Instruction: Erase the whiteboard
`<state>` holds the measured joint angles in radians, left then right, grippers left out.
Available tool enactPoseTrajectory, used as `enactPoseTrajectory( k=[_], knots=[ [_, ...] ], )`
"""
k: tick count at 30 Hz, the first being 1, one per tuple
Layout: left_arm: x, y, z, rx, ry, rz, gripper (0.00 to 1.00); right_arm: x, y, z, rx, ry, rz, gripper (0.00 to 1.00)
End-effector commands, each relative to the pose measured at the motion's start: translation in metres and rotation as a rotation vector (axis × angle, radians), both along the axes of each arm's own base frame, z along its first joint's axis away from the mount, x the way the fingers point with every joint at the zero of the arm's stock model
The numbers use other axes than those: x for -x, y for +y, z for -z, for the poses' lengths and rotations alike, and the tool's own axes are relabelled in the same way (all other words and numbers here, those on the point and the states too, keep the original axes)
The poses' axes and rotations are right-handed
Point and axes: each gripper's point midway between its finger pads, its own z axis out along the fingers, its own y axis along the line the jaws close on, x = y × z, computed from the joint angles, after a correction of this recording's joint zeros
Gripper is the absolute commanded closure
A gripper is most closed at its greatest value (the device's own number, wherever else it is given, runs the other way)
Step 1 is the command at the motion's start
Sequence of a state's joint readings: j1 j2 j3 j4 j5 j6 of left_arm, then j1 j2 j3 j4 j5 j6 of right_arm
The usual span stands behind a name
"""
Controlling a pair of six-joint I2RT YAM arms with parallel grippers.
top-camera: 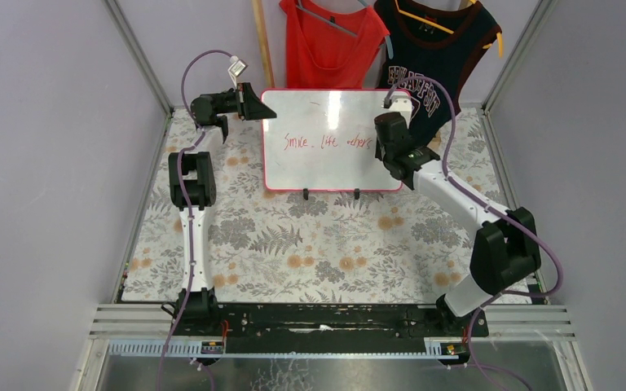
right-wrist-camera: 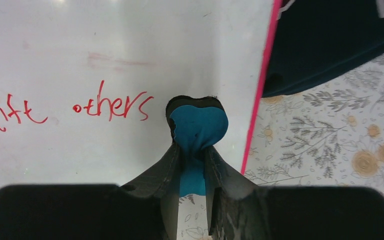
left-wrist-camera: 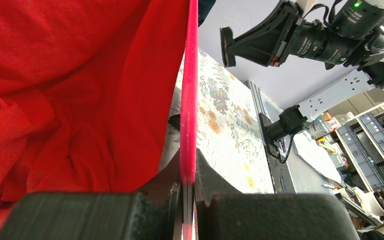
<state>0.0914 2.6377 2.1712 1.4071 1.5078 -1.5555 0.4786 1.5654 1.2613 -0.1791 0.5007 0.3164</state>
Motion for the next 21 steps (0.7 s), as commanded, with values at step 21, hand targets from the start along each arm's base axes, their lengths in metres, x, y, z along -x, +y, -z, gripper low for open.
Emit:
enactPoseTrajectory(
  k=[21],
  knots=[
    [0.015, 0.004, 0.003, -0.06, -0.042, 0.033, 1.0, -0.056, 0.056, 0.018, -0.065, 0.034, -0.143, 1.0]
  ],
)
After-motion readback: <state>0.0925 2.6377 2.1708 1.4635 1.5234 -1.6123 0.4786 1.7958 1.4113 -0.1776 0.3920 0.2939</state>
